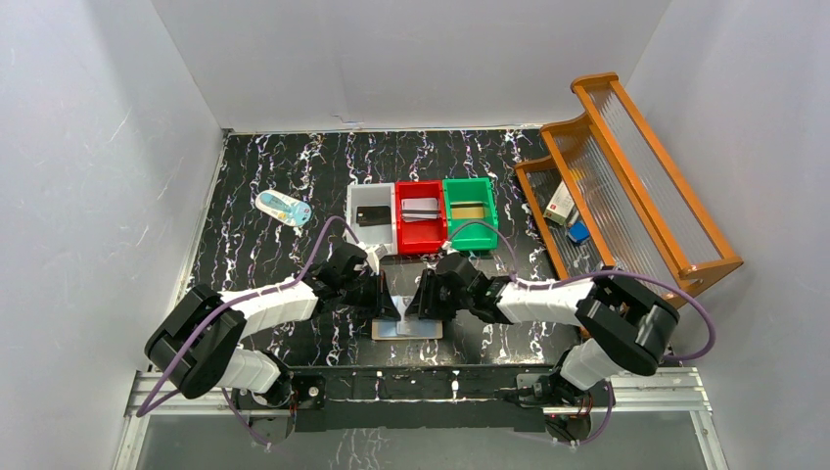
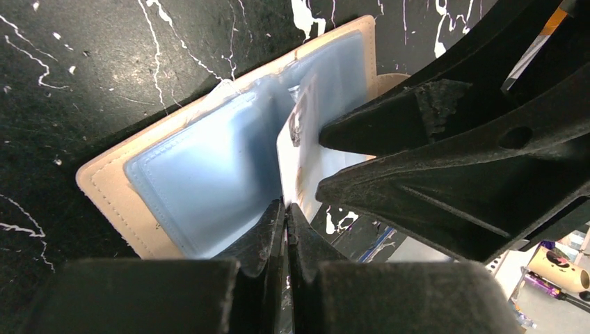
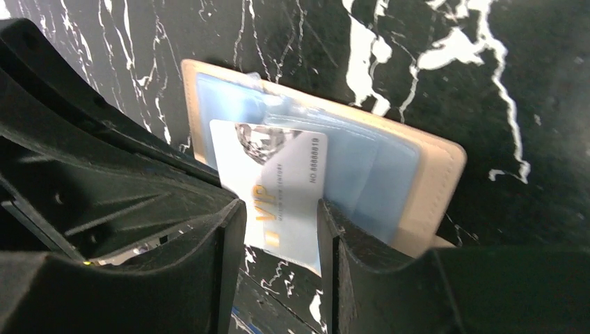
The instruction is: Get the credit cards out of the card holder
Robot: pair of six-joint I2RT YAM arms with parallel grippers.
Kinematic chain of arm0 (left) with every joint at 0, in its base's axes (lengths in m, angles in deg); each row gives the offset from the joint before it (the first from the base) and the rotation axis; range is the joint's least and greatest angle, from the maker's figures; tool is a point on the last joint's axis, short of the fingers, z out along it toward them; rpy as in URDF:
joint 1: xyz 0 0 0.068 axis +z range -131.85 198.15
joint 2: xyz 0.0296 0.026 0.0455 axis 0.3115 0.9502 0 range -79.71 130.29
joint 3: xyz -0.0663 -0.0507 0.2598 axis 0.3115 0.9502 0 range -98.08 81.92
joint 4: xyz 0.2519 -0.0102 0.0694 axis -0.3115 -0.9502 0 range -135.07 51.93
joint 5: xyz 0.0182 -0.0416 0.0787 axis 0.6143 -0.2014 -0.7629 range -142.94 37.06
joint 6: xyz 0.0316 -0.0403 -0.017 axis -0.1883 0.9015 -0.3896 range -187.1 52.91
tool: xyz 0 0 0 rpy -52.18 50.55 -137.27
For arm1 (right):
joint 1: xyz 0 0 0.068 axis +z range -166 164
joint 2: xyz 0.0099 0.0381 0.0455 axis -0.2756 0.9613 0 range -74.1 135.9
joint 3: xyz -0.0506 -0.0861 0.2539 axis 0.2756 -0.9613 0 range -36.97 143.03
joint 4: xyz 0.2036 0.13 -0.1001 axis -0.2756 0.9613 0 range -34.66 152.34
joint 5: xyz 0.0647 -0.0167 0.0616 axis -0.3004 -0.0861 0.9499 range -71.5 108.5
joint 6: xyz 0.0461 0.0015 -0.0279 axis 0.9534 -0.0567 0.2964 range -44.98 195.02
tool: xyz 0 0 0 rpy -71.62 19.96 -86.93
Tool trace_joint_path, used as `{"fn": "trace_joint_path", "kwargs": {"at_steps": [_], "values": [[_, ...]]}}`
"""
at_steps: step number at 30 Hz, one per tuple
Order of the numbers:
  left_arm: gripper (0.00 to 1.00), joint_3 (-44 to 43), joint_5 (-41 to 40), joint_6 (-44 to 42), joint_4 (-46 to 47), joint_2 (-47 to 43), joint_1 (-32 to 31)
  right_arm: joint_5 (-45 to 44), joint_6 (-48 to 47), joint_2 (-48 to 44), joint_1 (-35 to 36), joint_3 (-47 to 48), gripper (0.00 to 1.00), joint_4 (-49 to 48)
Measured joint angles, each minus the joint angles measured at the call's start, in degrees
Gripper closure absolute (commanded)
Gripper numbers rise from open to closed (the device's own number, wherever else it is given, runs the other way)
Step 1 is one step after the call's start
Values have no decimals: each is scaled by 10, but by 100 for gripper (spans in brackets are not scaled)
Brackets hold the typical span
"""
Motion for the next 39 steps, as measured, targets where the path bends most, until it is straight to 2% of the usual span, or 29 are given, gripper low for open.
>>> {"fn": "trace_joint_path", "kwargs": {"at_steps": [3,9,16,19,32,39], "values": [[88,0,-1,0,-2,-1,0,6,6,22,0,11,52,-12],[82,0,10,6,3,-2,0,0,48,21,-1,-23,55,-67],[92,0,31,24,40,11,0,0,78,19,-4,-54,55,-122],[100,0,30,25,41,15,0,0,84,19,-4,-58,55,-130],[100,-5,-6,6,-18,-25,0,-9,92,13,-3,-59,52,-124],[100,-38,-69,-24,-104,-76,-1,-26,60,-31,1,-56,50,-52]]}}
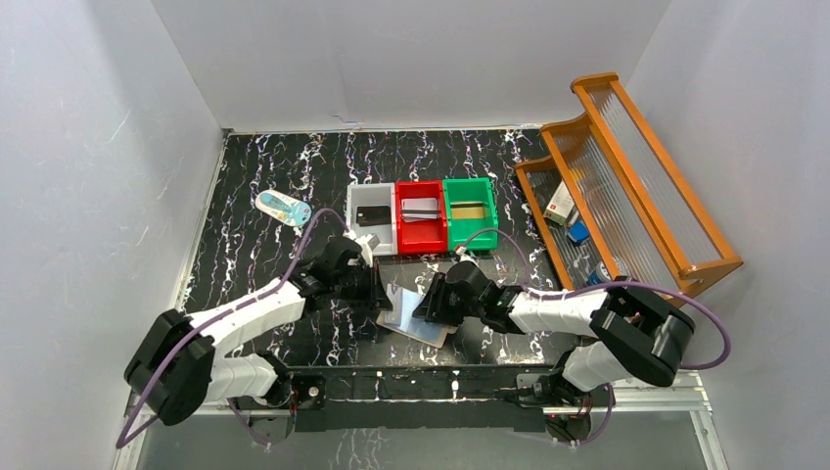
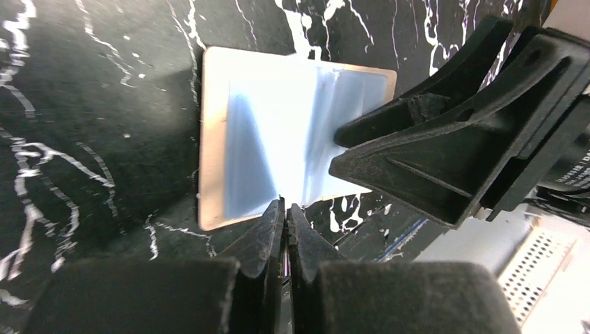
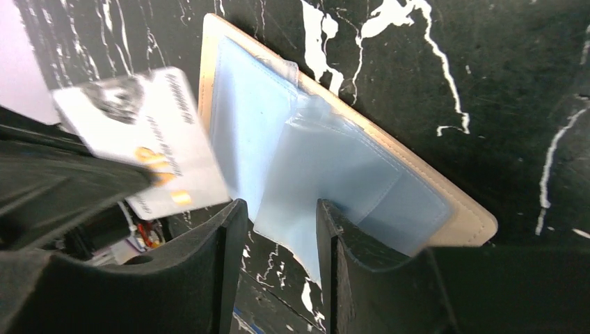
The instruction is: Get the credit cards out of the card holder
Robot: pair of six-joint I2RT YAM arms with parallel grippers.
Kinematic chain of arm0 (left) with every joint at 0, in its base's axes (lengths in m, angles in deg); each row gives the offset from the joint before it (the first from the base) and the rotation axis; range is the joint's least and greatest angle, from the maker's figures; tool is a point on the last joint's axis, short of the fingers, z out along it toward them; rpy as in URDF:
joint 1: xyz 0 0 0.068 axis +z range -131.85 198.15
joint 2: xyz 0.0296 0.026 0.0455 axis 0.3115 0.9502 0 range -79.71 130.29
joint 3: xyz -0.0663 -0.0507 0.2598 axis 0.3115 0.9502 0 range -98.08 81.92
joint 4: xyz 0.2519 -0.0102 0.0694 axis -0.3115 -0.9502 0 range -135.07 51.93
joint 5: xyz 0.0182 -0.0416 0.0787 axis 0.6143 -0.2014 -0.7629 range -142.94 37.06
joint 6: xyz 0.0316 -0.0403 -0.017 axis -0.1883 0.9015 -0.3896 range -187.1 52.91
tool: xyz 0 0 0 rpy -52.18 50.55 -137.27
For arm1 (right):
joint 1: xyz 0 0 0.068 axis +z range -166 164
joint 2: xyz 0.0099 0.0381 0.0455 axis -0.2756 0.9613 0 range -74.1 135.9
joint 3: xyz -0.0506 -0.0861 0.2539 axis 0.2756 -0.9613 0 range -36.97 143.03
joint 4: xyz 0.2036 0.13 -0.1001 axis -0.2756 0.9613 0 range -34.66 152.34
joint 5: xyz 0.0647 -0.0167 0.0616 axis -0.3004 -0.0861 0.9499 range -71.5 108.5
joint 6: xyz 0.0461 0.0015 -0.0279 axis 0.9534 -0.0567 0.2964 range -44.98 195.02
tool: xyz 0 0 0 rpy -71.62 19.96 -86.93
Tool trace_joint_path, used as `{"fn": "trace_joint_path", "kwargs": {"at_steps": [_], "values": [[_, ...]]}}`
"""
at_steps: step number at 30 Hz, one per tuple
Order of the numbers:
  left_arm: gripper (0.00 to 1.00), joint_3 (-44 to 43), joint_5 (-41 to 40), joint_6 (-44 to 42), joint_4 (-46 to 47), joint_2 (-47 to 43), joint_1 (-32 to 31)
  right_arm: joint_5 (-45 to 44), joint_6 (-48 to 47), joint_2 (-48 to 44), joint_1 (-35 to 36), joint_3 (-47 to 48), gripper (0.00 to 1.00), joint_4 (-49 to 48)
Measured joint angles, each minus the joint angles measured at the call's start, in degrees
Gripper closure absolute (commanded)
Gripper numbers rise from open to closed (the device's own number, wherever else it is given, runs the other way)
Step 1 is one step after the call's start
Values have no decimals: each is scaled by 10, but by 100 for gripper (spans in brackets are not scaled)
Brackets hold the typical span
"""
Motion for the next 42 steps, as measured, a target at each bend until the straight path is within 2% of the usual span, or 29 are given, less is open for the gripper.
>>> {"fn": "trace_joint_path", "kwargs": {"at_steps": [9,19,22,28,35,42], "values": [[100,-35,-91,-35,-104,-91,0,-16,-61,-34,0,43,44,113],[100,-35,-130,-46,-148,-158,8,-39,-66,-154,0,41,27,124],[100,-34,-80,-52,-142,-154,38,-46,-61,-185,0,12,24,95],[100,10,94,-35,-50,-159,135,-38,-48,-190,0,-42,25,39],[100,49,241,-1,51,-160,142,19,-44,-165,-5,-69,34,-100],[100,73,307,40,135,-171,143,90,-36,-129,-31,-70,48,-231]]}}
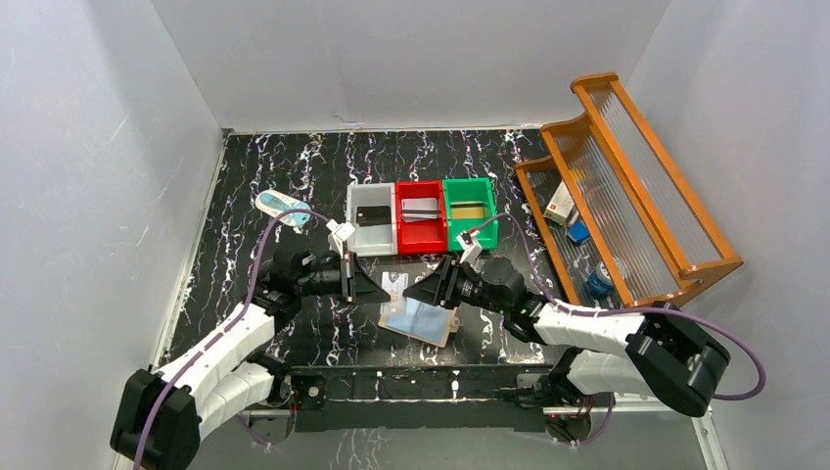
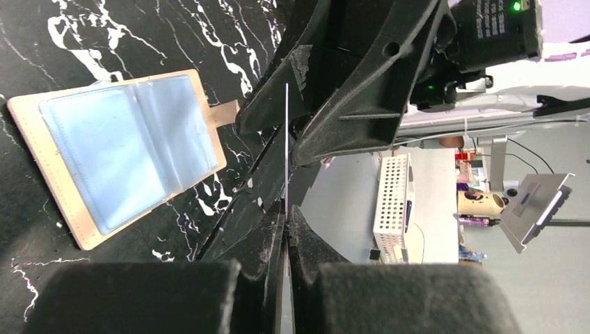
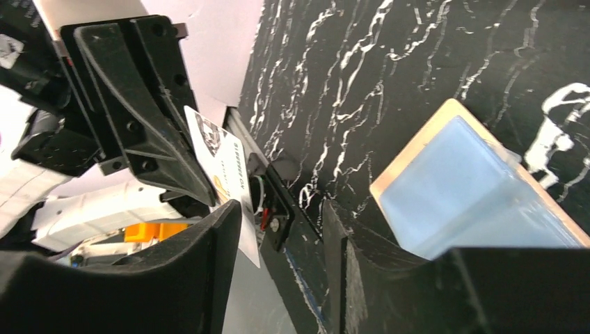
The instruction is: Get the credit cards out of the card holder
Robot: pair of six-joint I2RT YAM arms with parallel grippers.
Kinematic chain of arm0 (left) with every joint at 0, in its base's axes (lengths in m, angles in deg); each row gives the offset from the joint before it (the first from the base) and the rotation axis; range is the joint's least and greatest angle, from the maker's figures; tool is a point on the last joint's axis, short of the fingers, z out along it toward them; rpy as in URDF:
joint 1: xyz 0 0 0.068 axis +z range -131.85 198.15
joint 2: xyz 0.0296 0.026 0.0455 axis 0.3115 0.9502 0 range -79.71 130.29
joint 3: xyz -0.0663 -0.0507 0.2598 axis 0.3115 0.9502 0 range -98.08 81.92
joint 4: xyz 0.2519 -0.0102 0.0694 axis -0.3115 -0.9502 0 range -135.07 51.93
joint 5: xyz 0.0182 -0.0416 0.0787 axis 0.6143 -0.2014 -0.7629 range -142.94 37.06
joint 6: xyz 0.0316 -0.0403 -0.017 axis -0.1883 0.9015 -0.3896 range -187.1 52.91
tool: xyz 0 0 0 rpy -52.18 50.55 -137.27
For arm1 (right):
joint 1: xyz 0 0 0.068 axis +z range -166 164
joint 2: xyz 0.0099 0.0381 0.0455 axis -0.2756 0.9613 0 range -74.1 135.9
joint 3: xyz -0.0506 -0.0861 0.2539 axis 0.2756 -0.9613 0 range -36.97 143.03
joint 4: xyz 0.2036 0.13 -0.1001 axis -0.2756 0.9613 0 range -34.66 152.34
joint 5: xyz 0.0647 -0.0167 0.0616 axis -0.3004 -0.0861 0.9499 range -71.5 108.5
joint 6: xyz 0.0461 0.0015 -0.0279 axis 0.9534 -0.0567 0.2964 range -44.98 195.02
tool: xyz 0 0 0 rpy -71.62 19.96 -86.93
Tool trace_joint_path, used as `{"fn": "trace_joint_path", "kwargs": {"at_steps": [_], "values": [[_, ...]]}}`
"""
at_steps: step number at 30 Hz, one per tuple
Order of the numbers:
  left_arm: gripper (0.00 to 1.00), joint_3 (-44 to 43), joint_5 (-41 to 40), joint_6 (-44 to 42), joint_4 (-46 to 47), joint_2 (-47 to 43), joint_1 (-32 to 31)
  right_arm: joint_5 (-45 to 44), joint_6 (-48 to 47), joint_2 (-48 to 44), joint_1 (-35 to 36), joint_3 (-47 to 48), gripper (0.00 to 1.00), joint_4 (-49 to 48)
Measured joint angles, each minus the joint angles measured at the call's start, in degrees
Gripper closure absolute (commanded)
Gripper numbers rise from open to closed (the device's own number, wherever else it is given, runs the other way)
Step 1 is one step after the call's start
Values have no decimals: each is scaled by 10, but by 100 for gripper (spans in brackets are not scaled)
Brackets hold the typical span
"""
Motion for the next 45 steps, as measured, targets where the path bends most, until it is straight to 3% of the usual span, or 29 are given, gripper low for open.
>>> {"fn": "trace_joint_path", "kwargs": {"at_steps": [5,23,28,30,32,37,45], "values": [[100,23,22,21,54,-3,0,50,2,28,-5,0,61,-63],[100,41,50,53,125,-2,0,118,15,54,-8,-2,78,-159],[98,41,52,51,125,-3,0,122,18,54,-9,-11,89,-175],[91,41,55,50,123,-3,-1,125,21,55,-8,-19,98,-192],[85,41,55,48,120,-3,-1,131,29,58,-9,-26,100,-217],[41,36,32,20,73,-21,0,133,32,59,-12,-33,100,-221],[11,-42,-109,-88,-114,-79,0,90,-9,-5,-14,-32,100,-102]]}}
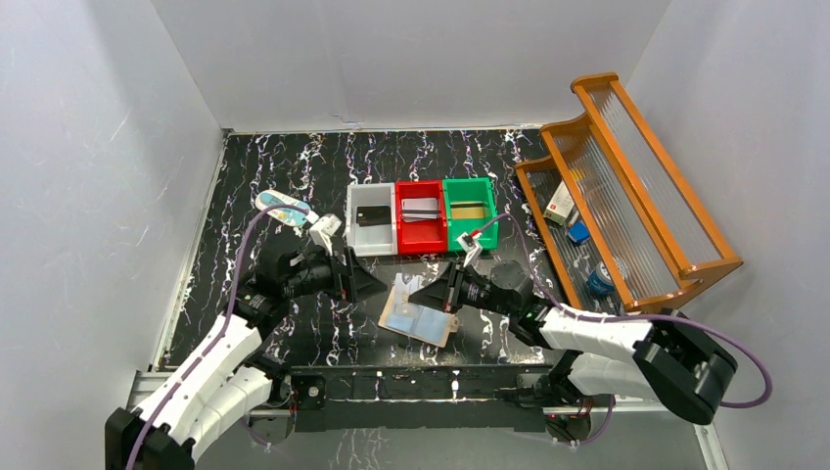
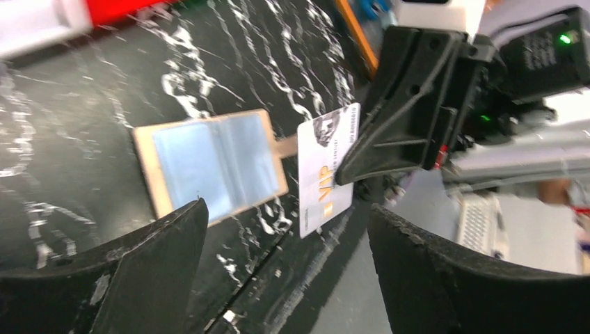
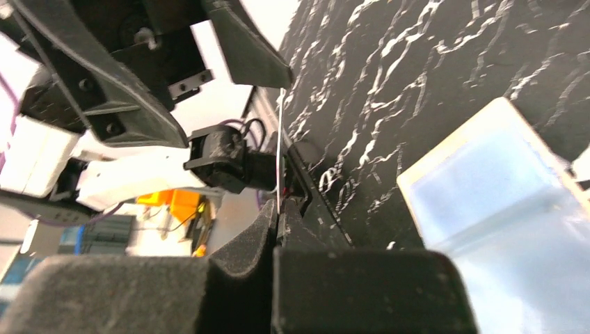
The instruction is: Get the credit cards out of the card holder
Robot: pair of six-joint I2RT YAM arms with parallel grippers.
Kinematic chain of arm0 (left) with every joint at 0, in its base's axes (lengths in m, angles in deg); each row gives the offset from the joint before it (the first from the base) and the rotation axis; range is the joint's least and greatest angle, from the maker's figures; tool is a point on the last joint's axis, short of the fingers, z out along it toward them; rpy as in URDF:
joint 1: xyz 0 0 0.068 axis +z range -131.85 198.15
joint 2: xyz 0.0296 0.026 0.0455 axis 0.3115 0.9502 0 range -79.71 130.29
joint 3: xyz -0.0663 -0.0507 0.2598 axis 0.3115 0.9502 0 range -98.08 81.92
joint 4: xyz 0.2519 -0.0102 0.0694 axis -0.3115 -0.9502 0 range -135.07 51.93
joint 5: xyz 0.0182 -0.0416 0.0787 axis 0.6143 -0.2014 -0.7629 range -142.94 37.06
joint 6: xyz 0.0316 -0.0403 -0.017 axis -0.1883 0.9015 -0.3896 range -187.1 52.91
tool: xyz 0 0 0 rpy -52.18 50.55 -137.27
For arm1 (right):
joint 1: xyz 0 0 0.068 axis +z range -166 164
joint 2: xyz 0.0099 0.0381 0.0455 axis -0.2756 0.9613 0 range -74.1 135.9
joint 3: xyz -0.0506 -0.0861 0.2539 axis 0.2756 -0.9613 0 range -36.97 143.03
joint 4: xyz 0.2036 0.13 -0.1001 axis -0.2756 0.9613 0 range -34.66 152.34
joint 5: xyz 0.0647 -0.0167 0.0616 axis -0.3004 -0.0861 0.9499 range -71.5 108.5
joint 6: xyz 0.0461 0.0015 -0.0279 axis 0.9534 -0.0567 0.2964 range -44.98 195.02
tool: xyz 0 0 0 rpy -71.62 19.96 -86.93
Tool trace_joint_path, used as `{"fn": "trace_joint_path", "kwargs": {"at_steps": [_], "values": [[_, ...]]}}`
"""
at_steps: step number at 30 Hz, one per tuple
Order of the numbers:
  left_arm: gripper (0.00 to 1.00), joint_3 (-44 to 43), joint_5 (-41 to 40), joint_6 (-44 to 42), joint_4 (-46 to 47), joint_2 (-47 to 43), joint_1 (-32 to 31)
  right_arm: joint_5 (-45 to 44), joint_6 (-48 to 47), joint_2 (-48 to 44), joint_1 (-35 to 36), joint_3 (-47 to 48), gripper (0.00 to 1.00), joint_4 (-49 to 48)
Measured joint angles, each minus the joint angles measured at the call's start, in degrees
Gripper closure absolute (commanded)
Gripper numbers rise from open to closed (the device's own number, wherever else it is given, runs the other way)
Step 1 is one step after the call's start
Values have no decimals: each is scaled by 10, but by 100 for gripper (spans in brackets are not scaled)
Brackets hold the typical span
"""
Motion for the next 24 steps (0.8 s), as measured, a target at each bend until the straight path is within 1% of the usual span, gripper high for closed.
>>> {"fn": "trace_joint_path", "kwargs": {"at_steps": [2,3,7,13,17,21,24], "values": [[3,-17,-47,-23,-38,-19,0,-27,-20,-26,0,12,100,60],[2,-24,-71,-34,-56,-28,0,-43,-32,-38,0,23,100,92],[2,-40,-176,-65,-114,-64,0,-108,-80,-72,0,68,100,202],[2,-40,-278,-76,-161,-69,0,-229,-135,-73,0,153,100,361],[2,-40,-326,-75,-177,-65,0,-293,-148,-20,0,245,100,446],[2,-40,-376,-75,-191,-68,0,-344,-154,55,0,344,100,490],[2,-40,-403,-75,-204,-76,0,-390,-155,126,0,415,100,504]]}}
